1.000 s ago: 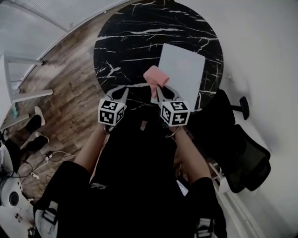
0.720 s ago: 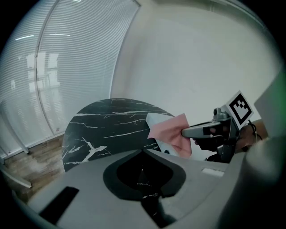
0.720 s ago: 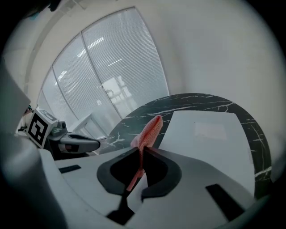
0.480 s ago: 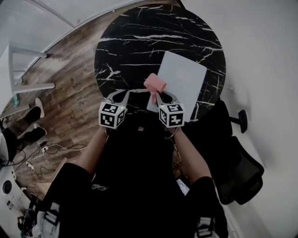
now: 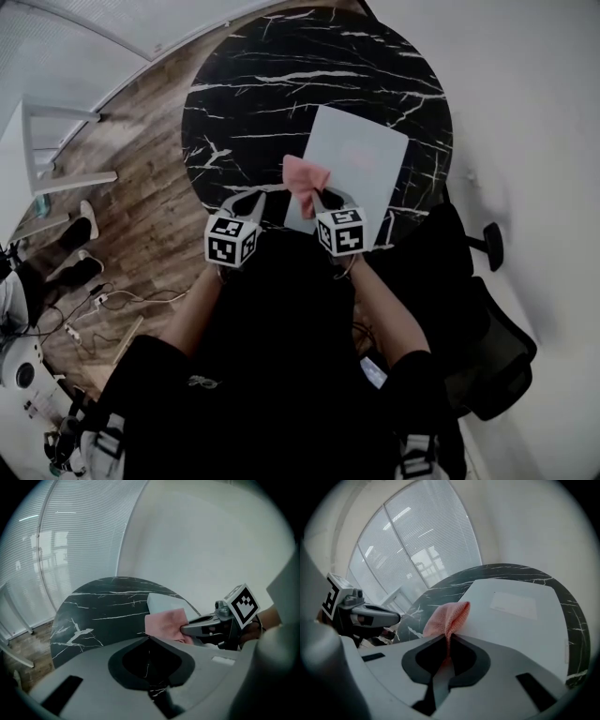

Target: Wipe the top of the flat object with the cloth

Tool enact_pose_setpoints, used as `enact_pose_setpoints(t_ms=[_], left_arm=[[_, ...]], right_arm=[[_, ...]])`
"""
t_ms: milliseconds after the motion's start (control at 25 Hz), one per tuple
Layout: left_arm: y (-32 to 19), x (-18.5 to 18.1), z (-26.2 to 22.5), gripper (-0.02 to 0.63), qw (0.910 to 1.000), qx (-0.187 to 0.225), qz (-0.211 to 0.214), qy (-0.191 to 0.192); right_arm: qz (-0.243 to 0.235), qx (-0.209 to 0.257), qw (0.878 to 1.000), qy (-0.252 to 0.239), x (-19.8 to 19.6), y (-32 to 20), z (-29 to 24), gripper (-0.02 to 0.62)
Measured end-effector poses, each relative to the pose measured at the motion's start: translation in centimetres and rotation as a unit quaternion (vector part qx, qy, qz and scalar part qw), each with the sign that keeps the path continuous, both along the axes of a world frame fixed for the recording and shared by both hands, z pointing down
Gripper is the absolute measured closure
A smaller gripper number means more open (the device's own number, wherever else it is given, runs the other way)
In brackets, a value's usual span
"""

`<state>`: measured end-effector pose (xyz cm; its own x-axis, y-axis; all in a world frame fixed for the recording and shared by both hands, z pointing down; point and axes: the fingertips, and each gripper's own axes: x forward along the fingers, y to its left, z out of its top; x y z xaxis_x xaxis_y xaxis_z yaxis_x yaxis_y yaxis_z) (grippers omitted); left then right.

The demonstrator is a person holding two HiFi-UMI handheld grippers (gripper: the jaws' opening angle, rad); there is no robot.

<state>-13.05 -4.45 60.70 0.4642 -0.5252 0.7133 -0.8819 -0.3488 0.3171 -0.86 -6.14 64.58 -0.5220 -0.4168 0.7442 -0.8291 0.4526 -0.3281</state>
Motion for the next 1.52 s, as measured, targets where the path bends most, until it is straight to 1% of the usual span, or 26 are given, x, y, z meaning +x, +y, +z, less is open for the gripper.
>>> enact_pose_setpoints(t_ms=[200,760,1160,1520], left_arm=[[-0.7,1.1,-0.1,0.607,0.9999,-0.001,0.011,-0.002],[-1.2,4.7,-0.2,0.607,0.9976,0.004,0.069,-0.003],[-1.2,8.1,-0.7,0.607,0.9926,0.011,0.121,-0.003],[-1.3,11.1,-0.7,0.607,0.9866,0.012,0.163,-0.005]], right_arm=[[0.01,0.0,1.0,-0.004,0.8,-0.1,0.0,0.588],[0.07,-0.003,0.997,0.006,5.0,1.4,-0.1,0.588],[0.12,-0.004,0.993,0.012,8.4,2.9,0.0,0.588],[0.167,-0.005,0.986,0.012,11.6,3.5,0.1,0.588]])
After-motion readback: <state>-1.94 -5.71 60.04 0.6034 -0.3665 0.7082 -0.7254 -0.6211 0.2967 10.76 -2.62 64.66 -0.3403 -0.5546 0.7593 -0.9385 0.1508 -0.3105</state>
